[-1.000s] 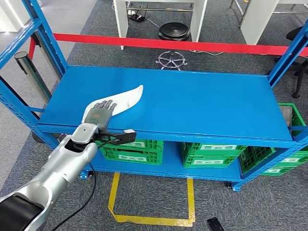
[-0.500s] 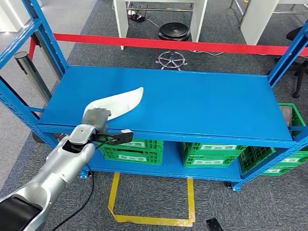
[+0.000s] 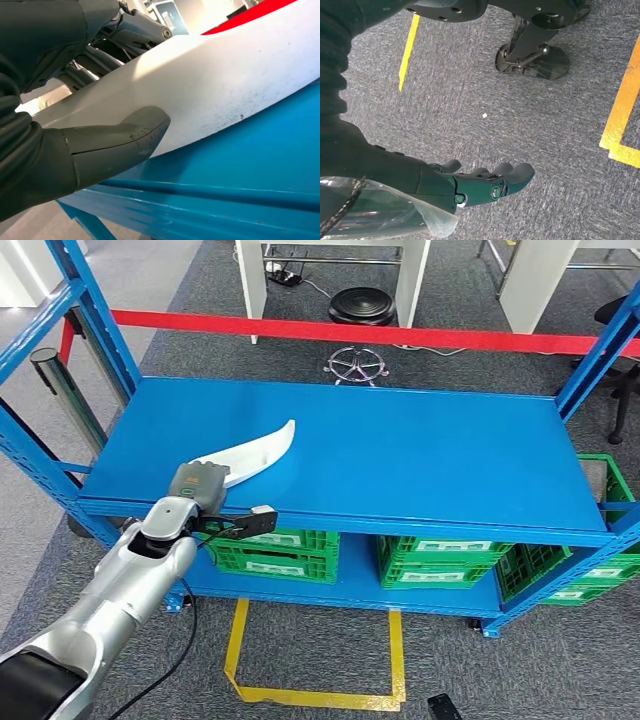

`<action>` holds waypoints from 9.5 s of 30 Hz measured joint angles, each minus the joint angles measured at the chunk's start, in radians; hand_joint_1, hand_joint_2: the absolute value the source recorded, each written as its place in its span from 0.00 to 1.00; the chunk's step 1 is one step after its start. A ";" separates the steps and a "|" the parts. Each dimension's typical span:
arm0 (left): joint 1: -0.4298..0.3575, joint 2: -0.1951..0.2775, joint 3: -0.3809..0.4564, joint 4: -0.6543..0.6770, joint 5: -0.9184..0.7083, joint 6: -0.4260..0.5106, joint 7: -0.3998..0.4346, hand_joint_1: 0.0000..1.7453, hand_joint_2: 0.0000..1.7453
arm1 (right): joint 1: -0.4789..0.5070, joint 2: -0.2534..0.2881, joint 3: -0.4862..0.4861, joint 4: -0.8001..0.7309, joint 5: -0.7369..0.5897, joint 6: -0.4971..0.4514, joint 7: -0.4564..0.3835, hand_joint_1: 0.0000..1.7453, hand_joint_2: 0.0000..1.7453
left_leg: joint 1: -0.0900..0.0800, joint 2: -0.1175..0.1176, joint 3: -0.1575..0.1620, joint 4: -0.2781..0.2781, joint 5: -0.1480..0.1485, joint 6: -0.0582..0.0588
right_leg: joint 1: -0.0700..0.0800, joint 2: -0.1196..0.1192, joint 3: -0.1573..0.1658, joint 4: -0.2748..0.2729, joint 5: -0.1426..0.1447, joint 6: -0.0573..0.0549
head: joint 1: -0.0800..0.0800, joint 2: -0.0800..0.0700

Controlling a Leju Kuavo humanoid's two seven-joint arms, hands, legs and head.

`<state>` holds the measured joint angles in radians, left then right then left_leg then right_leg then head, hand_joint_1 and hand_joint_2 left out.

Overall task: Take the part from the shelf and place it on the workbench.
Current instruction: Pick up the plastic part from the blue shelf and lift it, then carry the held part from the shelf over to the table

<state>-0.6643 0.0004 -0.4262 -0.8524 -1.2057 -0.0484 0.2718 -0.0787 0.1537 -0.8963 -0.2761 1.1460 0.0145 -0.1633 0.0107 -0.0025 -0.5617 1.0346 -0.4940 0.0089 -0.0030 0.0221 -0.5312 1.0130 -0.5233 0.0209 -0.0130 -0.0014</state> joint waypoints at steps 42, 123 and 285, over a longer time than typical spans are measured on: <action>0.535 0.049 0.035 -0.798 0.294 0.409 -0.305 1.00 1.00 | 0.048 0.015 0.023 -0.001 -0.098 -0.049 -0.036 0.00 1.00 | -0.009 0.000 -0.003 0.004 -0.003 0.007 | -0.010 0.000 -0.003 -0.003 0.002 0.006 | -0.001 0.000; 0.843 0.018 0.103 -1.055 0.534 0.669 -0.544 1.00 1.00 | 0.165 0.155 -0.109 -0.373 -0.200 0.213 -0.023 0.00 1.00 | -0.018 0.113 -0.046 -0.013 0.034 -0.006 | 0.003 -0.061 0.067 -0.067 -0.013 -0.003 | 0.020 0.000; 0.696 -0.032 0.160 -0.899 0.788 0.575 -0.730 1.00 1.00 | 0.250 0.193 -0.023 -0.510 -0.278 0.155 -0.021 0.00 1.00 | -0.018 0.005 -0.096 0.111 0.048 -0.001 | -0.006 -0.005 0.059 0.002 -0.062 -0.028 | 0.014 0.000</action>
<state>0.0315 -0.0312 -0.2658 -1.7513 -0.4178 0.5268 -0.4580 0.1711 0.3471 -0.9193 -0.7865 0.8676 0.1695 -0.1845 -0.0069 0.0029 -0.6582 1.1452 -0.4459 0.0078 -0.0088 0.0170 -0.4726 1.0150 -0.5856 -0.0069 0.0011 -0.0012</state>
